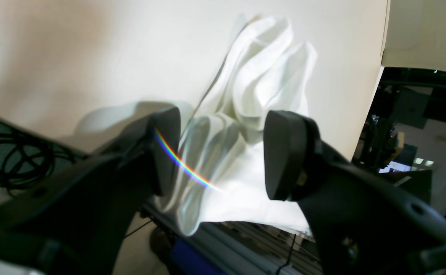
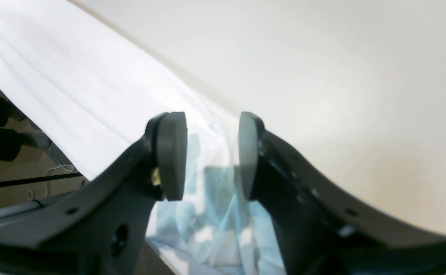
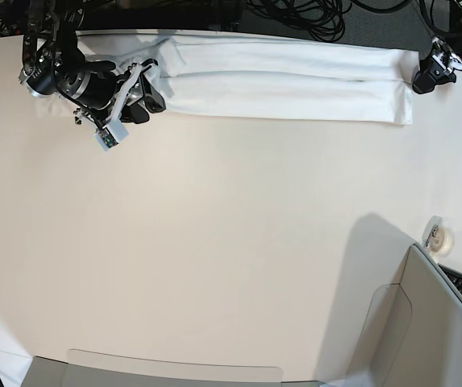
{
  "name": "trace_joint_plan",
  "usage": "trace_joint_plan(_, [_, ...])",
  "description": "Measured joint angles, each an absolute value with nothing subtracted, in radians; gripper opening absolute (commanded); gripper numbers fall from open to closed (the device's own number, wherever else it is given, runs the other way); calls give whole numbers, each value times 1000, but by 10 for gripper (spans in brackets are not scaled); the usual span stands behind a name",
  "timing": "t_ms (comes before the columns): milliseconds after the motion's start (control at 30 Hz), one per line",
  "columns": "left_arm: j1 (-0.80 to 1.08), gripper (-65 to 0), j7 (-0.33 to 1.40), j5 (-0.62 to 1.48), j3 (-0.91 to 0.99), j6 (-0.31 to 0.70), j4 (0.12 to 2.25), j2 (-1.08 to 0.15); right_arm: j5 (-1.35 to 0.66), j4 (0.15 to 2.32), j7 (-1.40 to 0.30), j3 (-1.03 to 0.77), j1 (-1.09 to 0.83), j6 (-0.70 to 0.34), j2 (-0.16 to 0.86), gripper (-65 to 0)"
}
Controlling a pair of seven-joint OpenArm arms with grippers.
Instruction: Layout the t-shirt on the table in an organized manner, then fold the t-shirt properly
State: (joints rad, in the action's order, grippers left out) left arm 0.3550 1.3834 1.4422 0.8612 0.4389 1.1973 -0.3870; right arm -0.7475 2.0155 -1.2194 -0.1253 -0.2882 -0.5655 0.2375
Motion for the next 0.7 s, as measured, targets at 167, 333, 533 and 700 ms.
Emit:
trace_joint_plan(167, [355, -306, 1380, 1454, 834, 439, 1198, -380, -747, 2016, -1219, -126, -291, -566, 238, -419])
trace_joint_plan(333, [354, -306, 1372, 1478, 776, 443, 1200, -381, -748, 2016, -1219, -126, -291, -566, 238, -419])
trace_joint_plan(533, [354, -308, 1362, 1497, 720, 444, 1203, -382, -748, 2016, -1219, -126, -292, -566, 237, -419])
trace_joint_plan(700, [354, -343, 1361, 1495, 715, 446, 1205, -382, -748, 2016, -1219, -126, -295, -566, 237, -419])
